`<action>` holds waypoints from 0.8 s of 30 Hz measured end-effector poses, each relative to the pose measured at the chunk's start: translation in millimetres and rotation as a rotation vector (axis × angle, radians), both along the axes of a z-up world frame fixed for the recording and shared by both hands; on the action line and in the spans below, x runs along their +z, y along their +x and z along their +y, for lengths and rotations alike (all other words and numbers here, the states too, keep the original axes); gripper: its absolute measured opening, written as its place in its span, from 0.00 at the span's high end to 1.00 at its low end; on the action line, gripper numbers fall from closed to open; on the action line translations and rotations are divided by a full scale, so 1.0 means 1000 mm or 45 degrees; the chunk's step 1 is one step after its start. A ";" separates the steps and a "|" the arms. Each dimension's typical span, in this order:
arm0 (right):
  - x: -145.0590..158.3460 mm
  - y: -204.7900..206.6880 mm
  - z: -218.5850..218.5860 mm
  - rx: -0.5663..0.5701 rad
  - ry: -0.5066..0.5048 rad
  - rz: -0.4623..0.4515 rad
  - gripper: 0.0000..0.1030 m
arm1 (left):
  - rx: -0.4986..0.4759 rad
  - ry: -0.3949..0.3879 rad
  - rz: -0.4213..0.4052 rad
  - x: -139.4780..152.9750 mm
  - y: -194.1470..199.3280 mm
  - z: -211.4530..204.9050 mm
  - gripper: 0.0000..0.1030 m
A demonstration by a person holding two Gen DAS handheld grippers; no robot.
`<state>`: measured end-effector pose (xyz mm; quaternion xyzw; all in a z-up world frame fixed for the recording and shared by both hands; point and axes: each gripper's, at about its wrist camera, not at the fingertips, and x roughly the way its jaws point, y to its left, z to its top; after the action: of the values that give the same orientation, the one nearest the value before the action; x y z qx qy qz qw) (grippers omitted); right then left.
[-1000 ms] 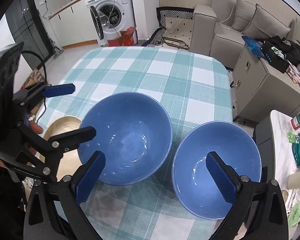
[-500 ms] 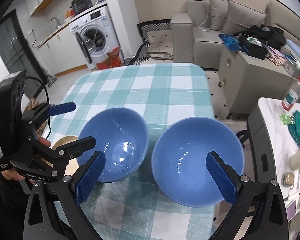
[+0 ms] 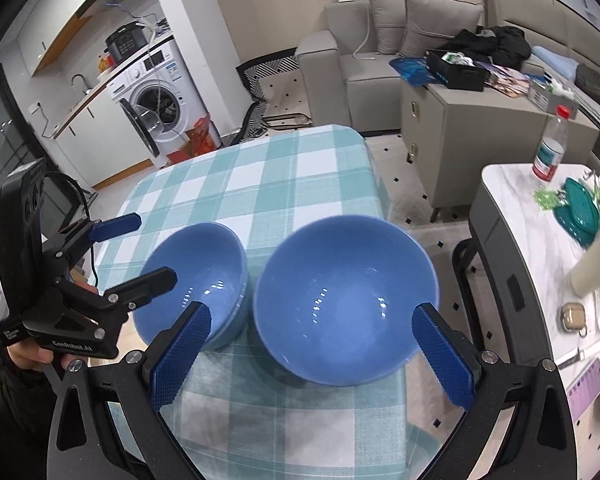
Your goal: Organize plates and bowls
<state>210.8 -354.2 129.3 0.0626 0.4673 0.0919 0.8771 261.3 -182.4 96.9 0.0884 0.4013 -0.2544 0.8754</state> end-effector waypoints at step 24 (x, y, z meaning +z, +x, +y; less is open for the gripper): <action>-0.036 0.007 -0.030 -0.084 -0.002 0.091 0.01 | -0.063 0.046 0.076 -0.026 0.028 -0.045 0.00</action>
<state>217.3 -384.1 93.7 0.0804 0.4960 0.0604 0.8625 289.5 -227.6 71.2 0.1066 0.4295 -0.2713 0.8547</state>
